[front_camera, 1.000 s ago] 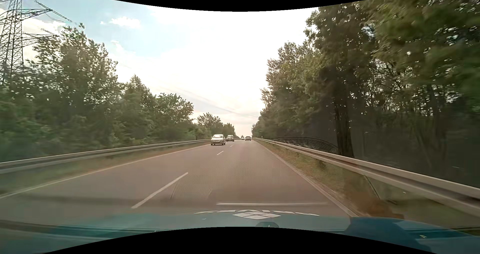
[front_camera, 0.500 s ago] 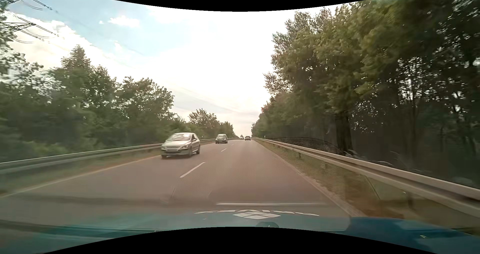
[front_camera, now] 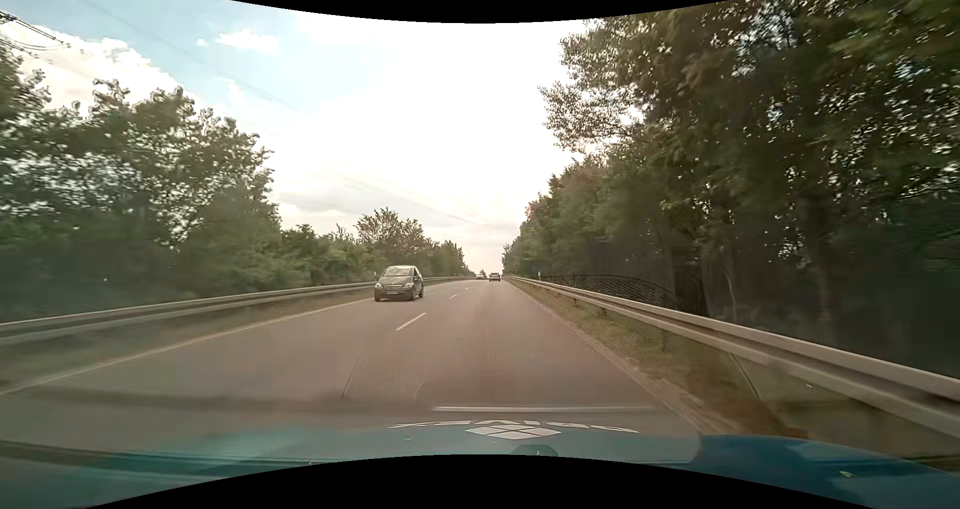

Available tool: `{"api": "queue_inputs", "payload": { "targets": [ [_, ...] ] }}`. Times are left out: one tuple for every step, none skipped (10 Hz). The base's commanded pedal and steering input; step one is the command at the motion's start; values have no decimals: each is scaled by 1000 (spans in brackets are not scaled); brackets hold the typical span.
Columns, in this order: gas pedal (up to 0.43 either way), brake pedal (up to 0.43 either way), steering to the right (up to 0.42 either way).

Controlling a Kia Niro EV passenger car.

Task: Follow the waypoints while adhering to traffic rules and regulations

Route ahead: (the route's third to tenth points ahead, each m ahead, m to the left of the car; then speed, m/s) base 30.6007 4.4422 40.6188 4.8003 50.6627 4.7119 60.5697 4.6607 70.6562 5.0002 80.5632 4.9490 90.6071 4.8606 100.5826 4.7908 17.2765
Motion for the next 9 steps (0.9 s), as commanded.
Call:
{"api": "queue_inputs", "payload": {
  "targets": [
    [220,0,-2],
    [220,0,-3],
    [220,0,-3],
    [220,0,-2],
    [220,0,-3],
    [220,0,-3],
    [228,0,-3],
    [228,0,-3],
    [228,0,-3]
  ]
}}
